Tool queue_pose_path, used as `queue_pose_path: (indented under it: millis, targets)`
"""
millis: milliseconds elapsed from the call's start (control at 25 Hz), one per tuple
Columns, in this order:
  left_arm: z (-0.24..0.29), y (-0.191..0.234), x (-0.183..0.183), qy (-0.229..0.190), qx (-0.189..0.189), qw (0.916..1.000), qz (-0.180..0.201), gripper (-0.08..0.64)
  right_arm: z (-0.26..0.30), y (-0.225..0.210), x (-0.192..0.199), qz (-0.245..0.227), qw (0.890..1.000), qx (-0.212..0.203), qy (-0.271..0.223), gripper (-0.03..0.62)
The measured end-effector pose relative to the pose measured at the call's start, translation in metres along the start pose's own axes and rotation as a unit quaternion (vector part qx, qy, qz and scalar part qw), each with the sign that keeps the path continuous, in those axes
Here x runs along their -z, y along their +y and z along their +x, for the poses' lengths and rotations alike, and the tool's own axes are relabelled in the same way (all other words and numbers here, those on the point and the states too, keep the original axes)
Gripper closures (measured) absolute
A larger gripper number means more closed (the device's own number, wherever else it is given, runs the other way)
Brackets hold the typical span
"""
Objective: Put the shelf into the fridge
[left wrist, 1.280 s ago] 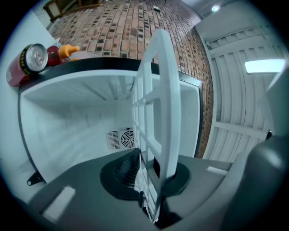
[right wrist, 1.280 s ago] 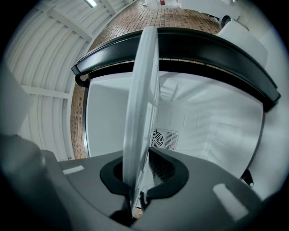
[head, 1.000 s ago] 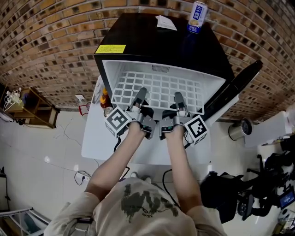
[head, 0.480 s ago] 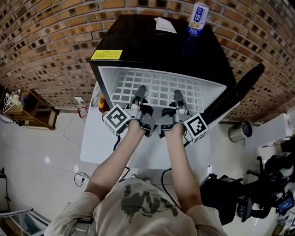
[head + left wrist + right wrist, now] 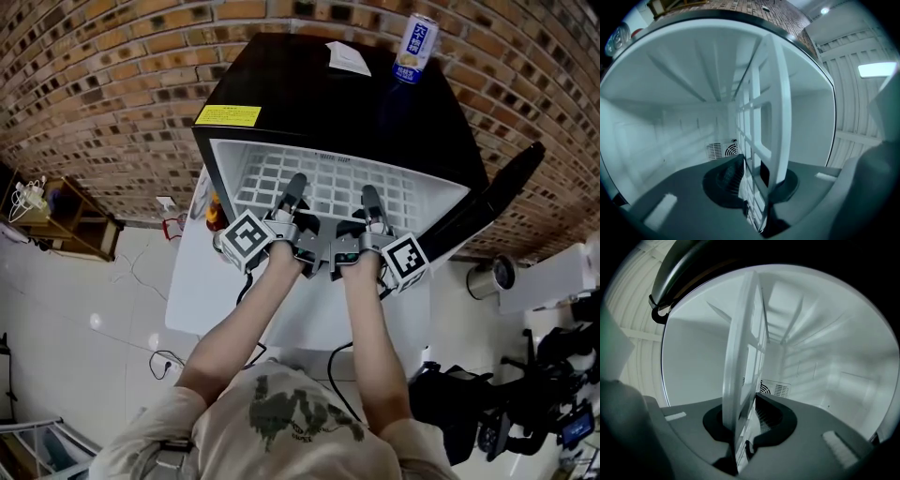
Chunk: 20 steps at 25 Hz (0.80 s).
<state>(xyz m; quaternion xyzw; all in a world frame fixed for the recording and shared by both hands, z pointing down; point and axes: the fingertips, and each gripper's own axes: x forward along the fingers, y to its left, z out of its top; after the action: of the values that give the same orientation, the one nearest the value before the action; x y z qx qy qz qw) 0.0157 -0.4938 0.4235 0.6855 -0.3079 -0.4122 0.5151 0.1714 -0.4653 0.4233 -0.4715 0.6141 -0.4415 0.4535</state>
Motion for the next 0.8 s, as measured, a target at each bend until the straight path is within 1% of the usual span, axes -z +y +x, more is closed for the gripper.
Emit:
queue_pose_path:
  millis: [80,160,280,320,440,480,640,800]
  targets:
    - [0.000,0.000,0.000,0.001,0.001,1.0000,0.004,0.509,-0.001,-0.001,0.000,0.000,1.000,0.003,-0.002,0.538]
    - [0.000,-0.001,0.000,0.001,0.002,1.0000,0.007,0.506,0.000,0.000,0.000,0.000,1.000,-0.005,-0.004,0.538]
    - [0.000,-0.002,-0.001,0.003,0.005,0.9999,0.009,0.505,-0.001,0.000,0.000,-0.006,1.000,0.006,-0.002,0.535]
    - [-0.001,-0.002,-0.001,0.002,0.007,1.0000,0.006,0.503,-0.001,0.000,0.001,-0.005,1.000,0.006,-0.002,0.534]
    - [-0.002,-0.001,0.001,-0.007,0.015,0.9996,-0.023,0.497,-0.002,0.000,-0.001,0.001,1.000,-0.002,-0.007,0.529]
    - [-0.002,-0.001,0.001,-0.011,0.017,0.9994,-0.026,0.497,-0.003,0.001,-0.001,0.003,1.000,-0.006,-0.010,0.532]
    - [-0.008,-0.006,-0.001,-0.016,0.021,0.9997,0.002,0.494,-0.009,0.004,0.001,0.002,1.000,-0.011,-0.014,0.528]
    - [-0.016,-0.009,0.001,-0.023,0.024,0.9994,-0.005,0.494,-0.018,0.005,0.004,0.002,1.000,-0.012,-0.009,0.528]
